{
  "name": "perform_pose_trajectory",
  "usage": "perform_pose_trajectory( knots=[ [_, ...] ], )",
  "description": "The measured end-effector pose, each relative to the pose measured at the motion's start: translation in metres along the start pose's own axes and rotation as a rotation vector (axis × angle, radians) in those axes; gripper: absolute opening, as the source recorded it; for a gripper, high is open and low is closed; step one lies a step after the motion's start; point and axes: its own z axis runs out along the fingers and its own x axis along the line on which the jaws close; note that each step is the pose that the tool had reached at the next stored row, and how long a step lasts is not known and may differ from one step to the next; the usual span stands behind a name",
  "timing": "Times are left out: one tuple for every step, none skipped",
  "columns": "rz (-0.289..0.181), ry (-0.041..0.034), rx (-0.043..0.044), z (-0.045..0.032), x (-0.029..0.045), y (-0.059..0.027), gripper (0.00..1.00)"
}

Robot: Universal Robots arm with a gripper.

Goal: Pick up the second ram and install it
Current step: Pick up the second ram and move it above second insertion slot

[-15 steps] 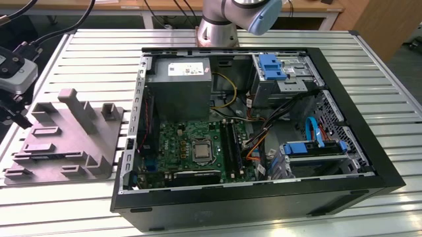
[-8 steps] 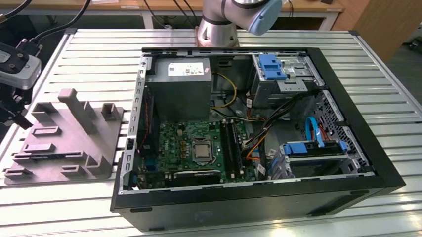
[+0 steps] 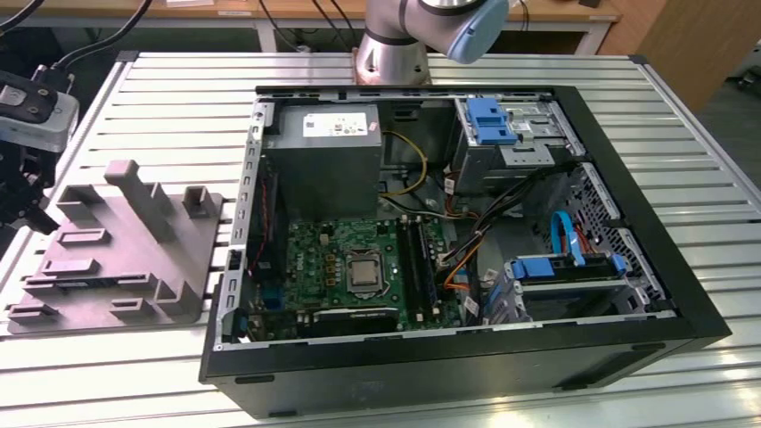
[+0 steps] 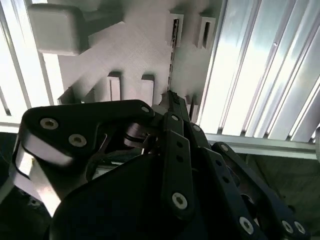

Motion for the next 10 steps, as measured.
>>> perform_pose_trajectory(
  knots=[
    [-0.018,0.0007,-0.0005,0.0002,0.0,0.0,0.1],
    [-0.036,0.0015,-0.0011,0.0005,0.0,0.0,0.1],
    [-0.054,0.0022,-0.0017,0.0007,0.0,-0.0001,0.1],
    [-0.072,0.003,-0.0022,0.001,0.0,-0.0001,0.1],
    [-0.09,0.0038,-0.0028,0.0013,0.0,-0.0001,0.1],
    [-0.109,0.0045,-0.0033,0.0016,0.0,-0.0001,0.1],
    [-0.127,0.0053,-0.0039,0.0018,0.0001,-0.0001,0.1],
    [-0.145,0.006,-0.0044,0.0022,0.0001,-0.0001,0.1],
    [-0.163,0.0068,-0.005,0.0025,0.0001,-0.0001,0.1],
    [-0.181,0.0076,-0.0056,0.0028,0.0001,-0.0001,0.1]
  ],
)
